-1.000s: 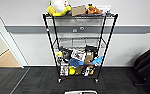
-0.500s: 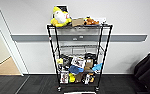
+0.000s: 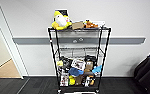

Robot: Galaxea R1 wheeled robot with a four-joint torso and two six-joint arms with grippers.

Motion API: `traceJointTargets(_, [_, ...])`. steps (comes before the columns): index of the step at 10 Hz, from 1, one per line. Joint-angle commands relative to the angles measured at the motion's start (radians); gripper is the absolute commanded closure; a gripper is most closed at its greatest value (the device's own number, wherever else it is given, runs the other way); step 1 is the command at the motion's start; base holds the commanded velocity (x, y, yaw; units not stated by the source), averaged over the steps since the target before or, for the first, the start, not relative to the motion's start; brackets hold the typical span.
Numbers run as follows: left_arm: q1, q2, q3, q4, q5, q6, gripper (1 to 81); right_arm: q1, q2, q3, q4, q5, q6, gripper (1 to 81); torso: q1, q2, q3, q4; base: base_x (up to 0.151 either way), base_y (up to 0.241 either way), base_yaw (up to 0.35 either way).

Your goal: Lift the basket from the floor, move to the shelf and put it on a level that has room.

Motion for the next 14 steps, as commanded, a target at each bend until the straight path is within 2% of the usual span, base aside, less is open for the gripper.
traceJointTargets(1, [-0.137,-0.036,0.093,0.007,-0.065,-0.003,81.1,0.161,-0.037,0.118,-0.007,0.078,0.0,81.1,0.0,0.0,0.0,0.0,0.0,0.0,0.0])
traceJointTargets(4, [-0.151,-0.019,0.109,0.032,-0.062,-0.001,81.1,0.184,-0.046,0.16,-0.006,0.076,0.0,81.1,0.0,0.0,0.0,0.0,0.026,0.0,0.0])
traceJointTargets(8, [-0.173,0.001,0.121,0.043,-0.053,-0.001,81.1,0.213,-0.044,0.19,0.0,0.067,0.002,81.1,-0.002,-0.001,0.001,0.0,0.113,0.0,0.0])
traceJointTargets(14, [-0.177,-0.005,0.143,0.043,-0.053,-0.001,81.1,0.218,-0.04,0.196,0.0,0.065,0.002,81.1,-0.002,-0.001,0.001,0.0,0.127,-0.06,0.0])
